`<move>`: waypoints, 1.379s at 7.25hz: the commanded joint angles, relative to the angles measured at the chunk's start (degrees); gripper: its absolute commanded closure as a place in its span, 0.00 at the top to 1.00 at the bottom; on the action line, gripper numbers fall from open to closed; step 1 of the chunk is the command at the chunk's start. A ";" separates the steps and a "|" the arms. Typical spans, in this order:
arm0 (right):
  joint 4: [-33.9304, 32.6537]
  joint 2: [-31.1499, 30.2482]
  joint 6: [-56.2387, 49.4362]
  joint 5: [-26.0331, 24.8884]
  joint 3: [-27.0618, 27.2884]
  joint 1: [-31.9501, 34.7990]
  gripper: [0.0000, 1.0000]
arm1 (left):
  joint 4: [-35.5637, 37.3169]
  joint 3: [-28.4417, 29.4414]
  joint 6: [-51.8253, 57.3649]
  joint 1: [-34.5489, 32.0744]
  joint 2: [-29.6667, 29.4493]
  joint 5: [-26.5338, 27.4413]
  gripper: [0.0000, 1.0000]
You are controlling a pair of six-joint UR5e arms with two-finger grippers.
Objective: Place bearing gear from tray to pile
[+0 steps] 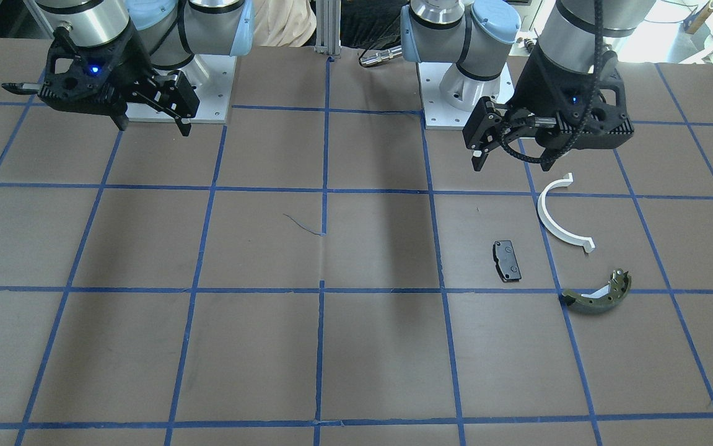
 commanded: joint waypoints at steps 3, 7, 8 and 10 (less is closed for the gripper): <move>0.10 -0.02 0.00 0.00 0.06 -0.09 1.00 | 0.00 -0.41 0.00 -0.01 0.58 0.00 1.00; -0.95 0.07 0.09 0.00 2.08 -0.61 1.00 | 0.00 -0.32 0.00 -0.10 0.49 0.00 1.00; -1.04 0.07 0.18 0.00 2.08 -0.53 1.00 | 0.00 -0.33 0.00 -0.10 0.50 0.08 1.00; -1.04 0.25 0.00 0.00 2.17 -0.87 1.00 | -0.17 -0.15 0.61 -0.10 0.41 0.00 1.00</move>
